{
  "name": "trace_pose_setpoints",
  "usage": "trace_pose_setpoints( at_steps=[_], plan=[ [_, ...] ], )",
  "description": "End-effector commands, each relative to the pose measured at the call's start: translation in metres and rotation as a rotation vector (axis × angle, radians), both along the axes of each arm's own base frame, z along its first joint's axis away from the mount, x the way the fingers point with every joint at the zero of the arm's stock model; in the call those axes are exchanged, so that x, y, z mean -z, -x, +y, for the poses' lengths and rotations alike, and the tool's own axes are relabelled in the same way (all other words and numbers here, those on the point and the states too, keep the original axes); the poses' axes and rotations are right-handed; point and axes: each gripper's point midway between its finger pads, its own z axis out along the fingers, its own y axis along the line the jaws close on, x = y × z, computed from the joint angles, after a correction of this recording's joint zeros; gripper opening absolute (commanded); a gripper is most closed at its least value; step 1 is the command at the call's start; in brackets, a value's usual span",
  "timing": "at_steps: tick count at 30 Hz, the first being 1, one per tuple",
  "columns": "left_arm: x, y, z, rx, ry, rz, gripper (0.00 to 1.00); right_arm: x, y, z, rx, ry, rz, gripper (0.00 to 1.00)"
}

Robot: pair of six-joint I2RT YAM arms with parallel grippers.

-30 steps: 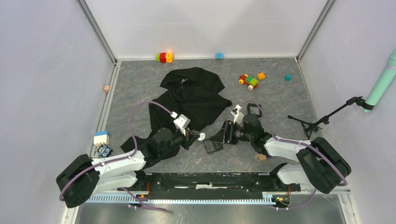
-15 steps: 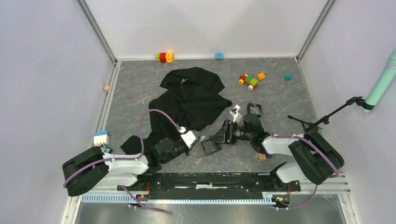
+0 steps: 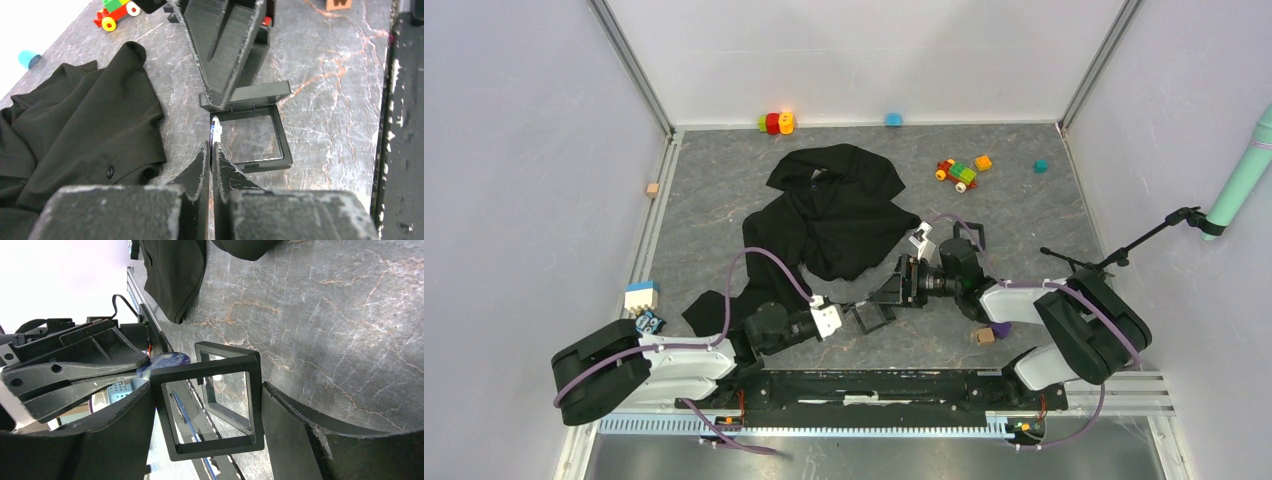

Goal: Remove the brooch from the garment

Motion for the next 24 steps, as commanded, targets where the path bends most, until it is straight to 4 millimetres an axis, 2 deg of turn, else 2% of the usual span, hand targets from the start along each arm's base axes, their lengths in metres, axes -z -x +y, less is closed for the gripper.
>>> trace_pose_setpoints(
  at_steps=[1, 10, 24],
  plan=[
    [-0.011, 0.010, -0.008, 0.101, -0.004, -0.112, 0.02, -0.018, -0.005, 0.009, -0.036, -0.061, -0.029, 0.63],
    [-0.004, 0.012, -0.012, 0.113, -0.046, -0.126, 0.02, -0.019, 0.006, 0.012, -0.087, -0.080, 0.001, 0.62],
    [-0.004, 0.013, -0.024, 0.143, -0.064, -0.156, 0.02, -0.021, 0.010, 0.014, -0.095, -0.088, 0.008, 0.61]
  ],
)
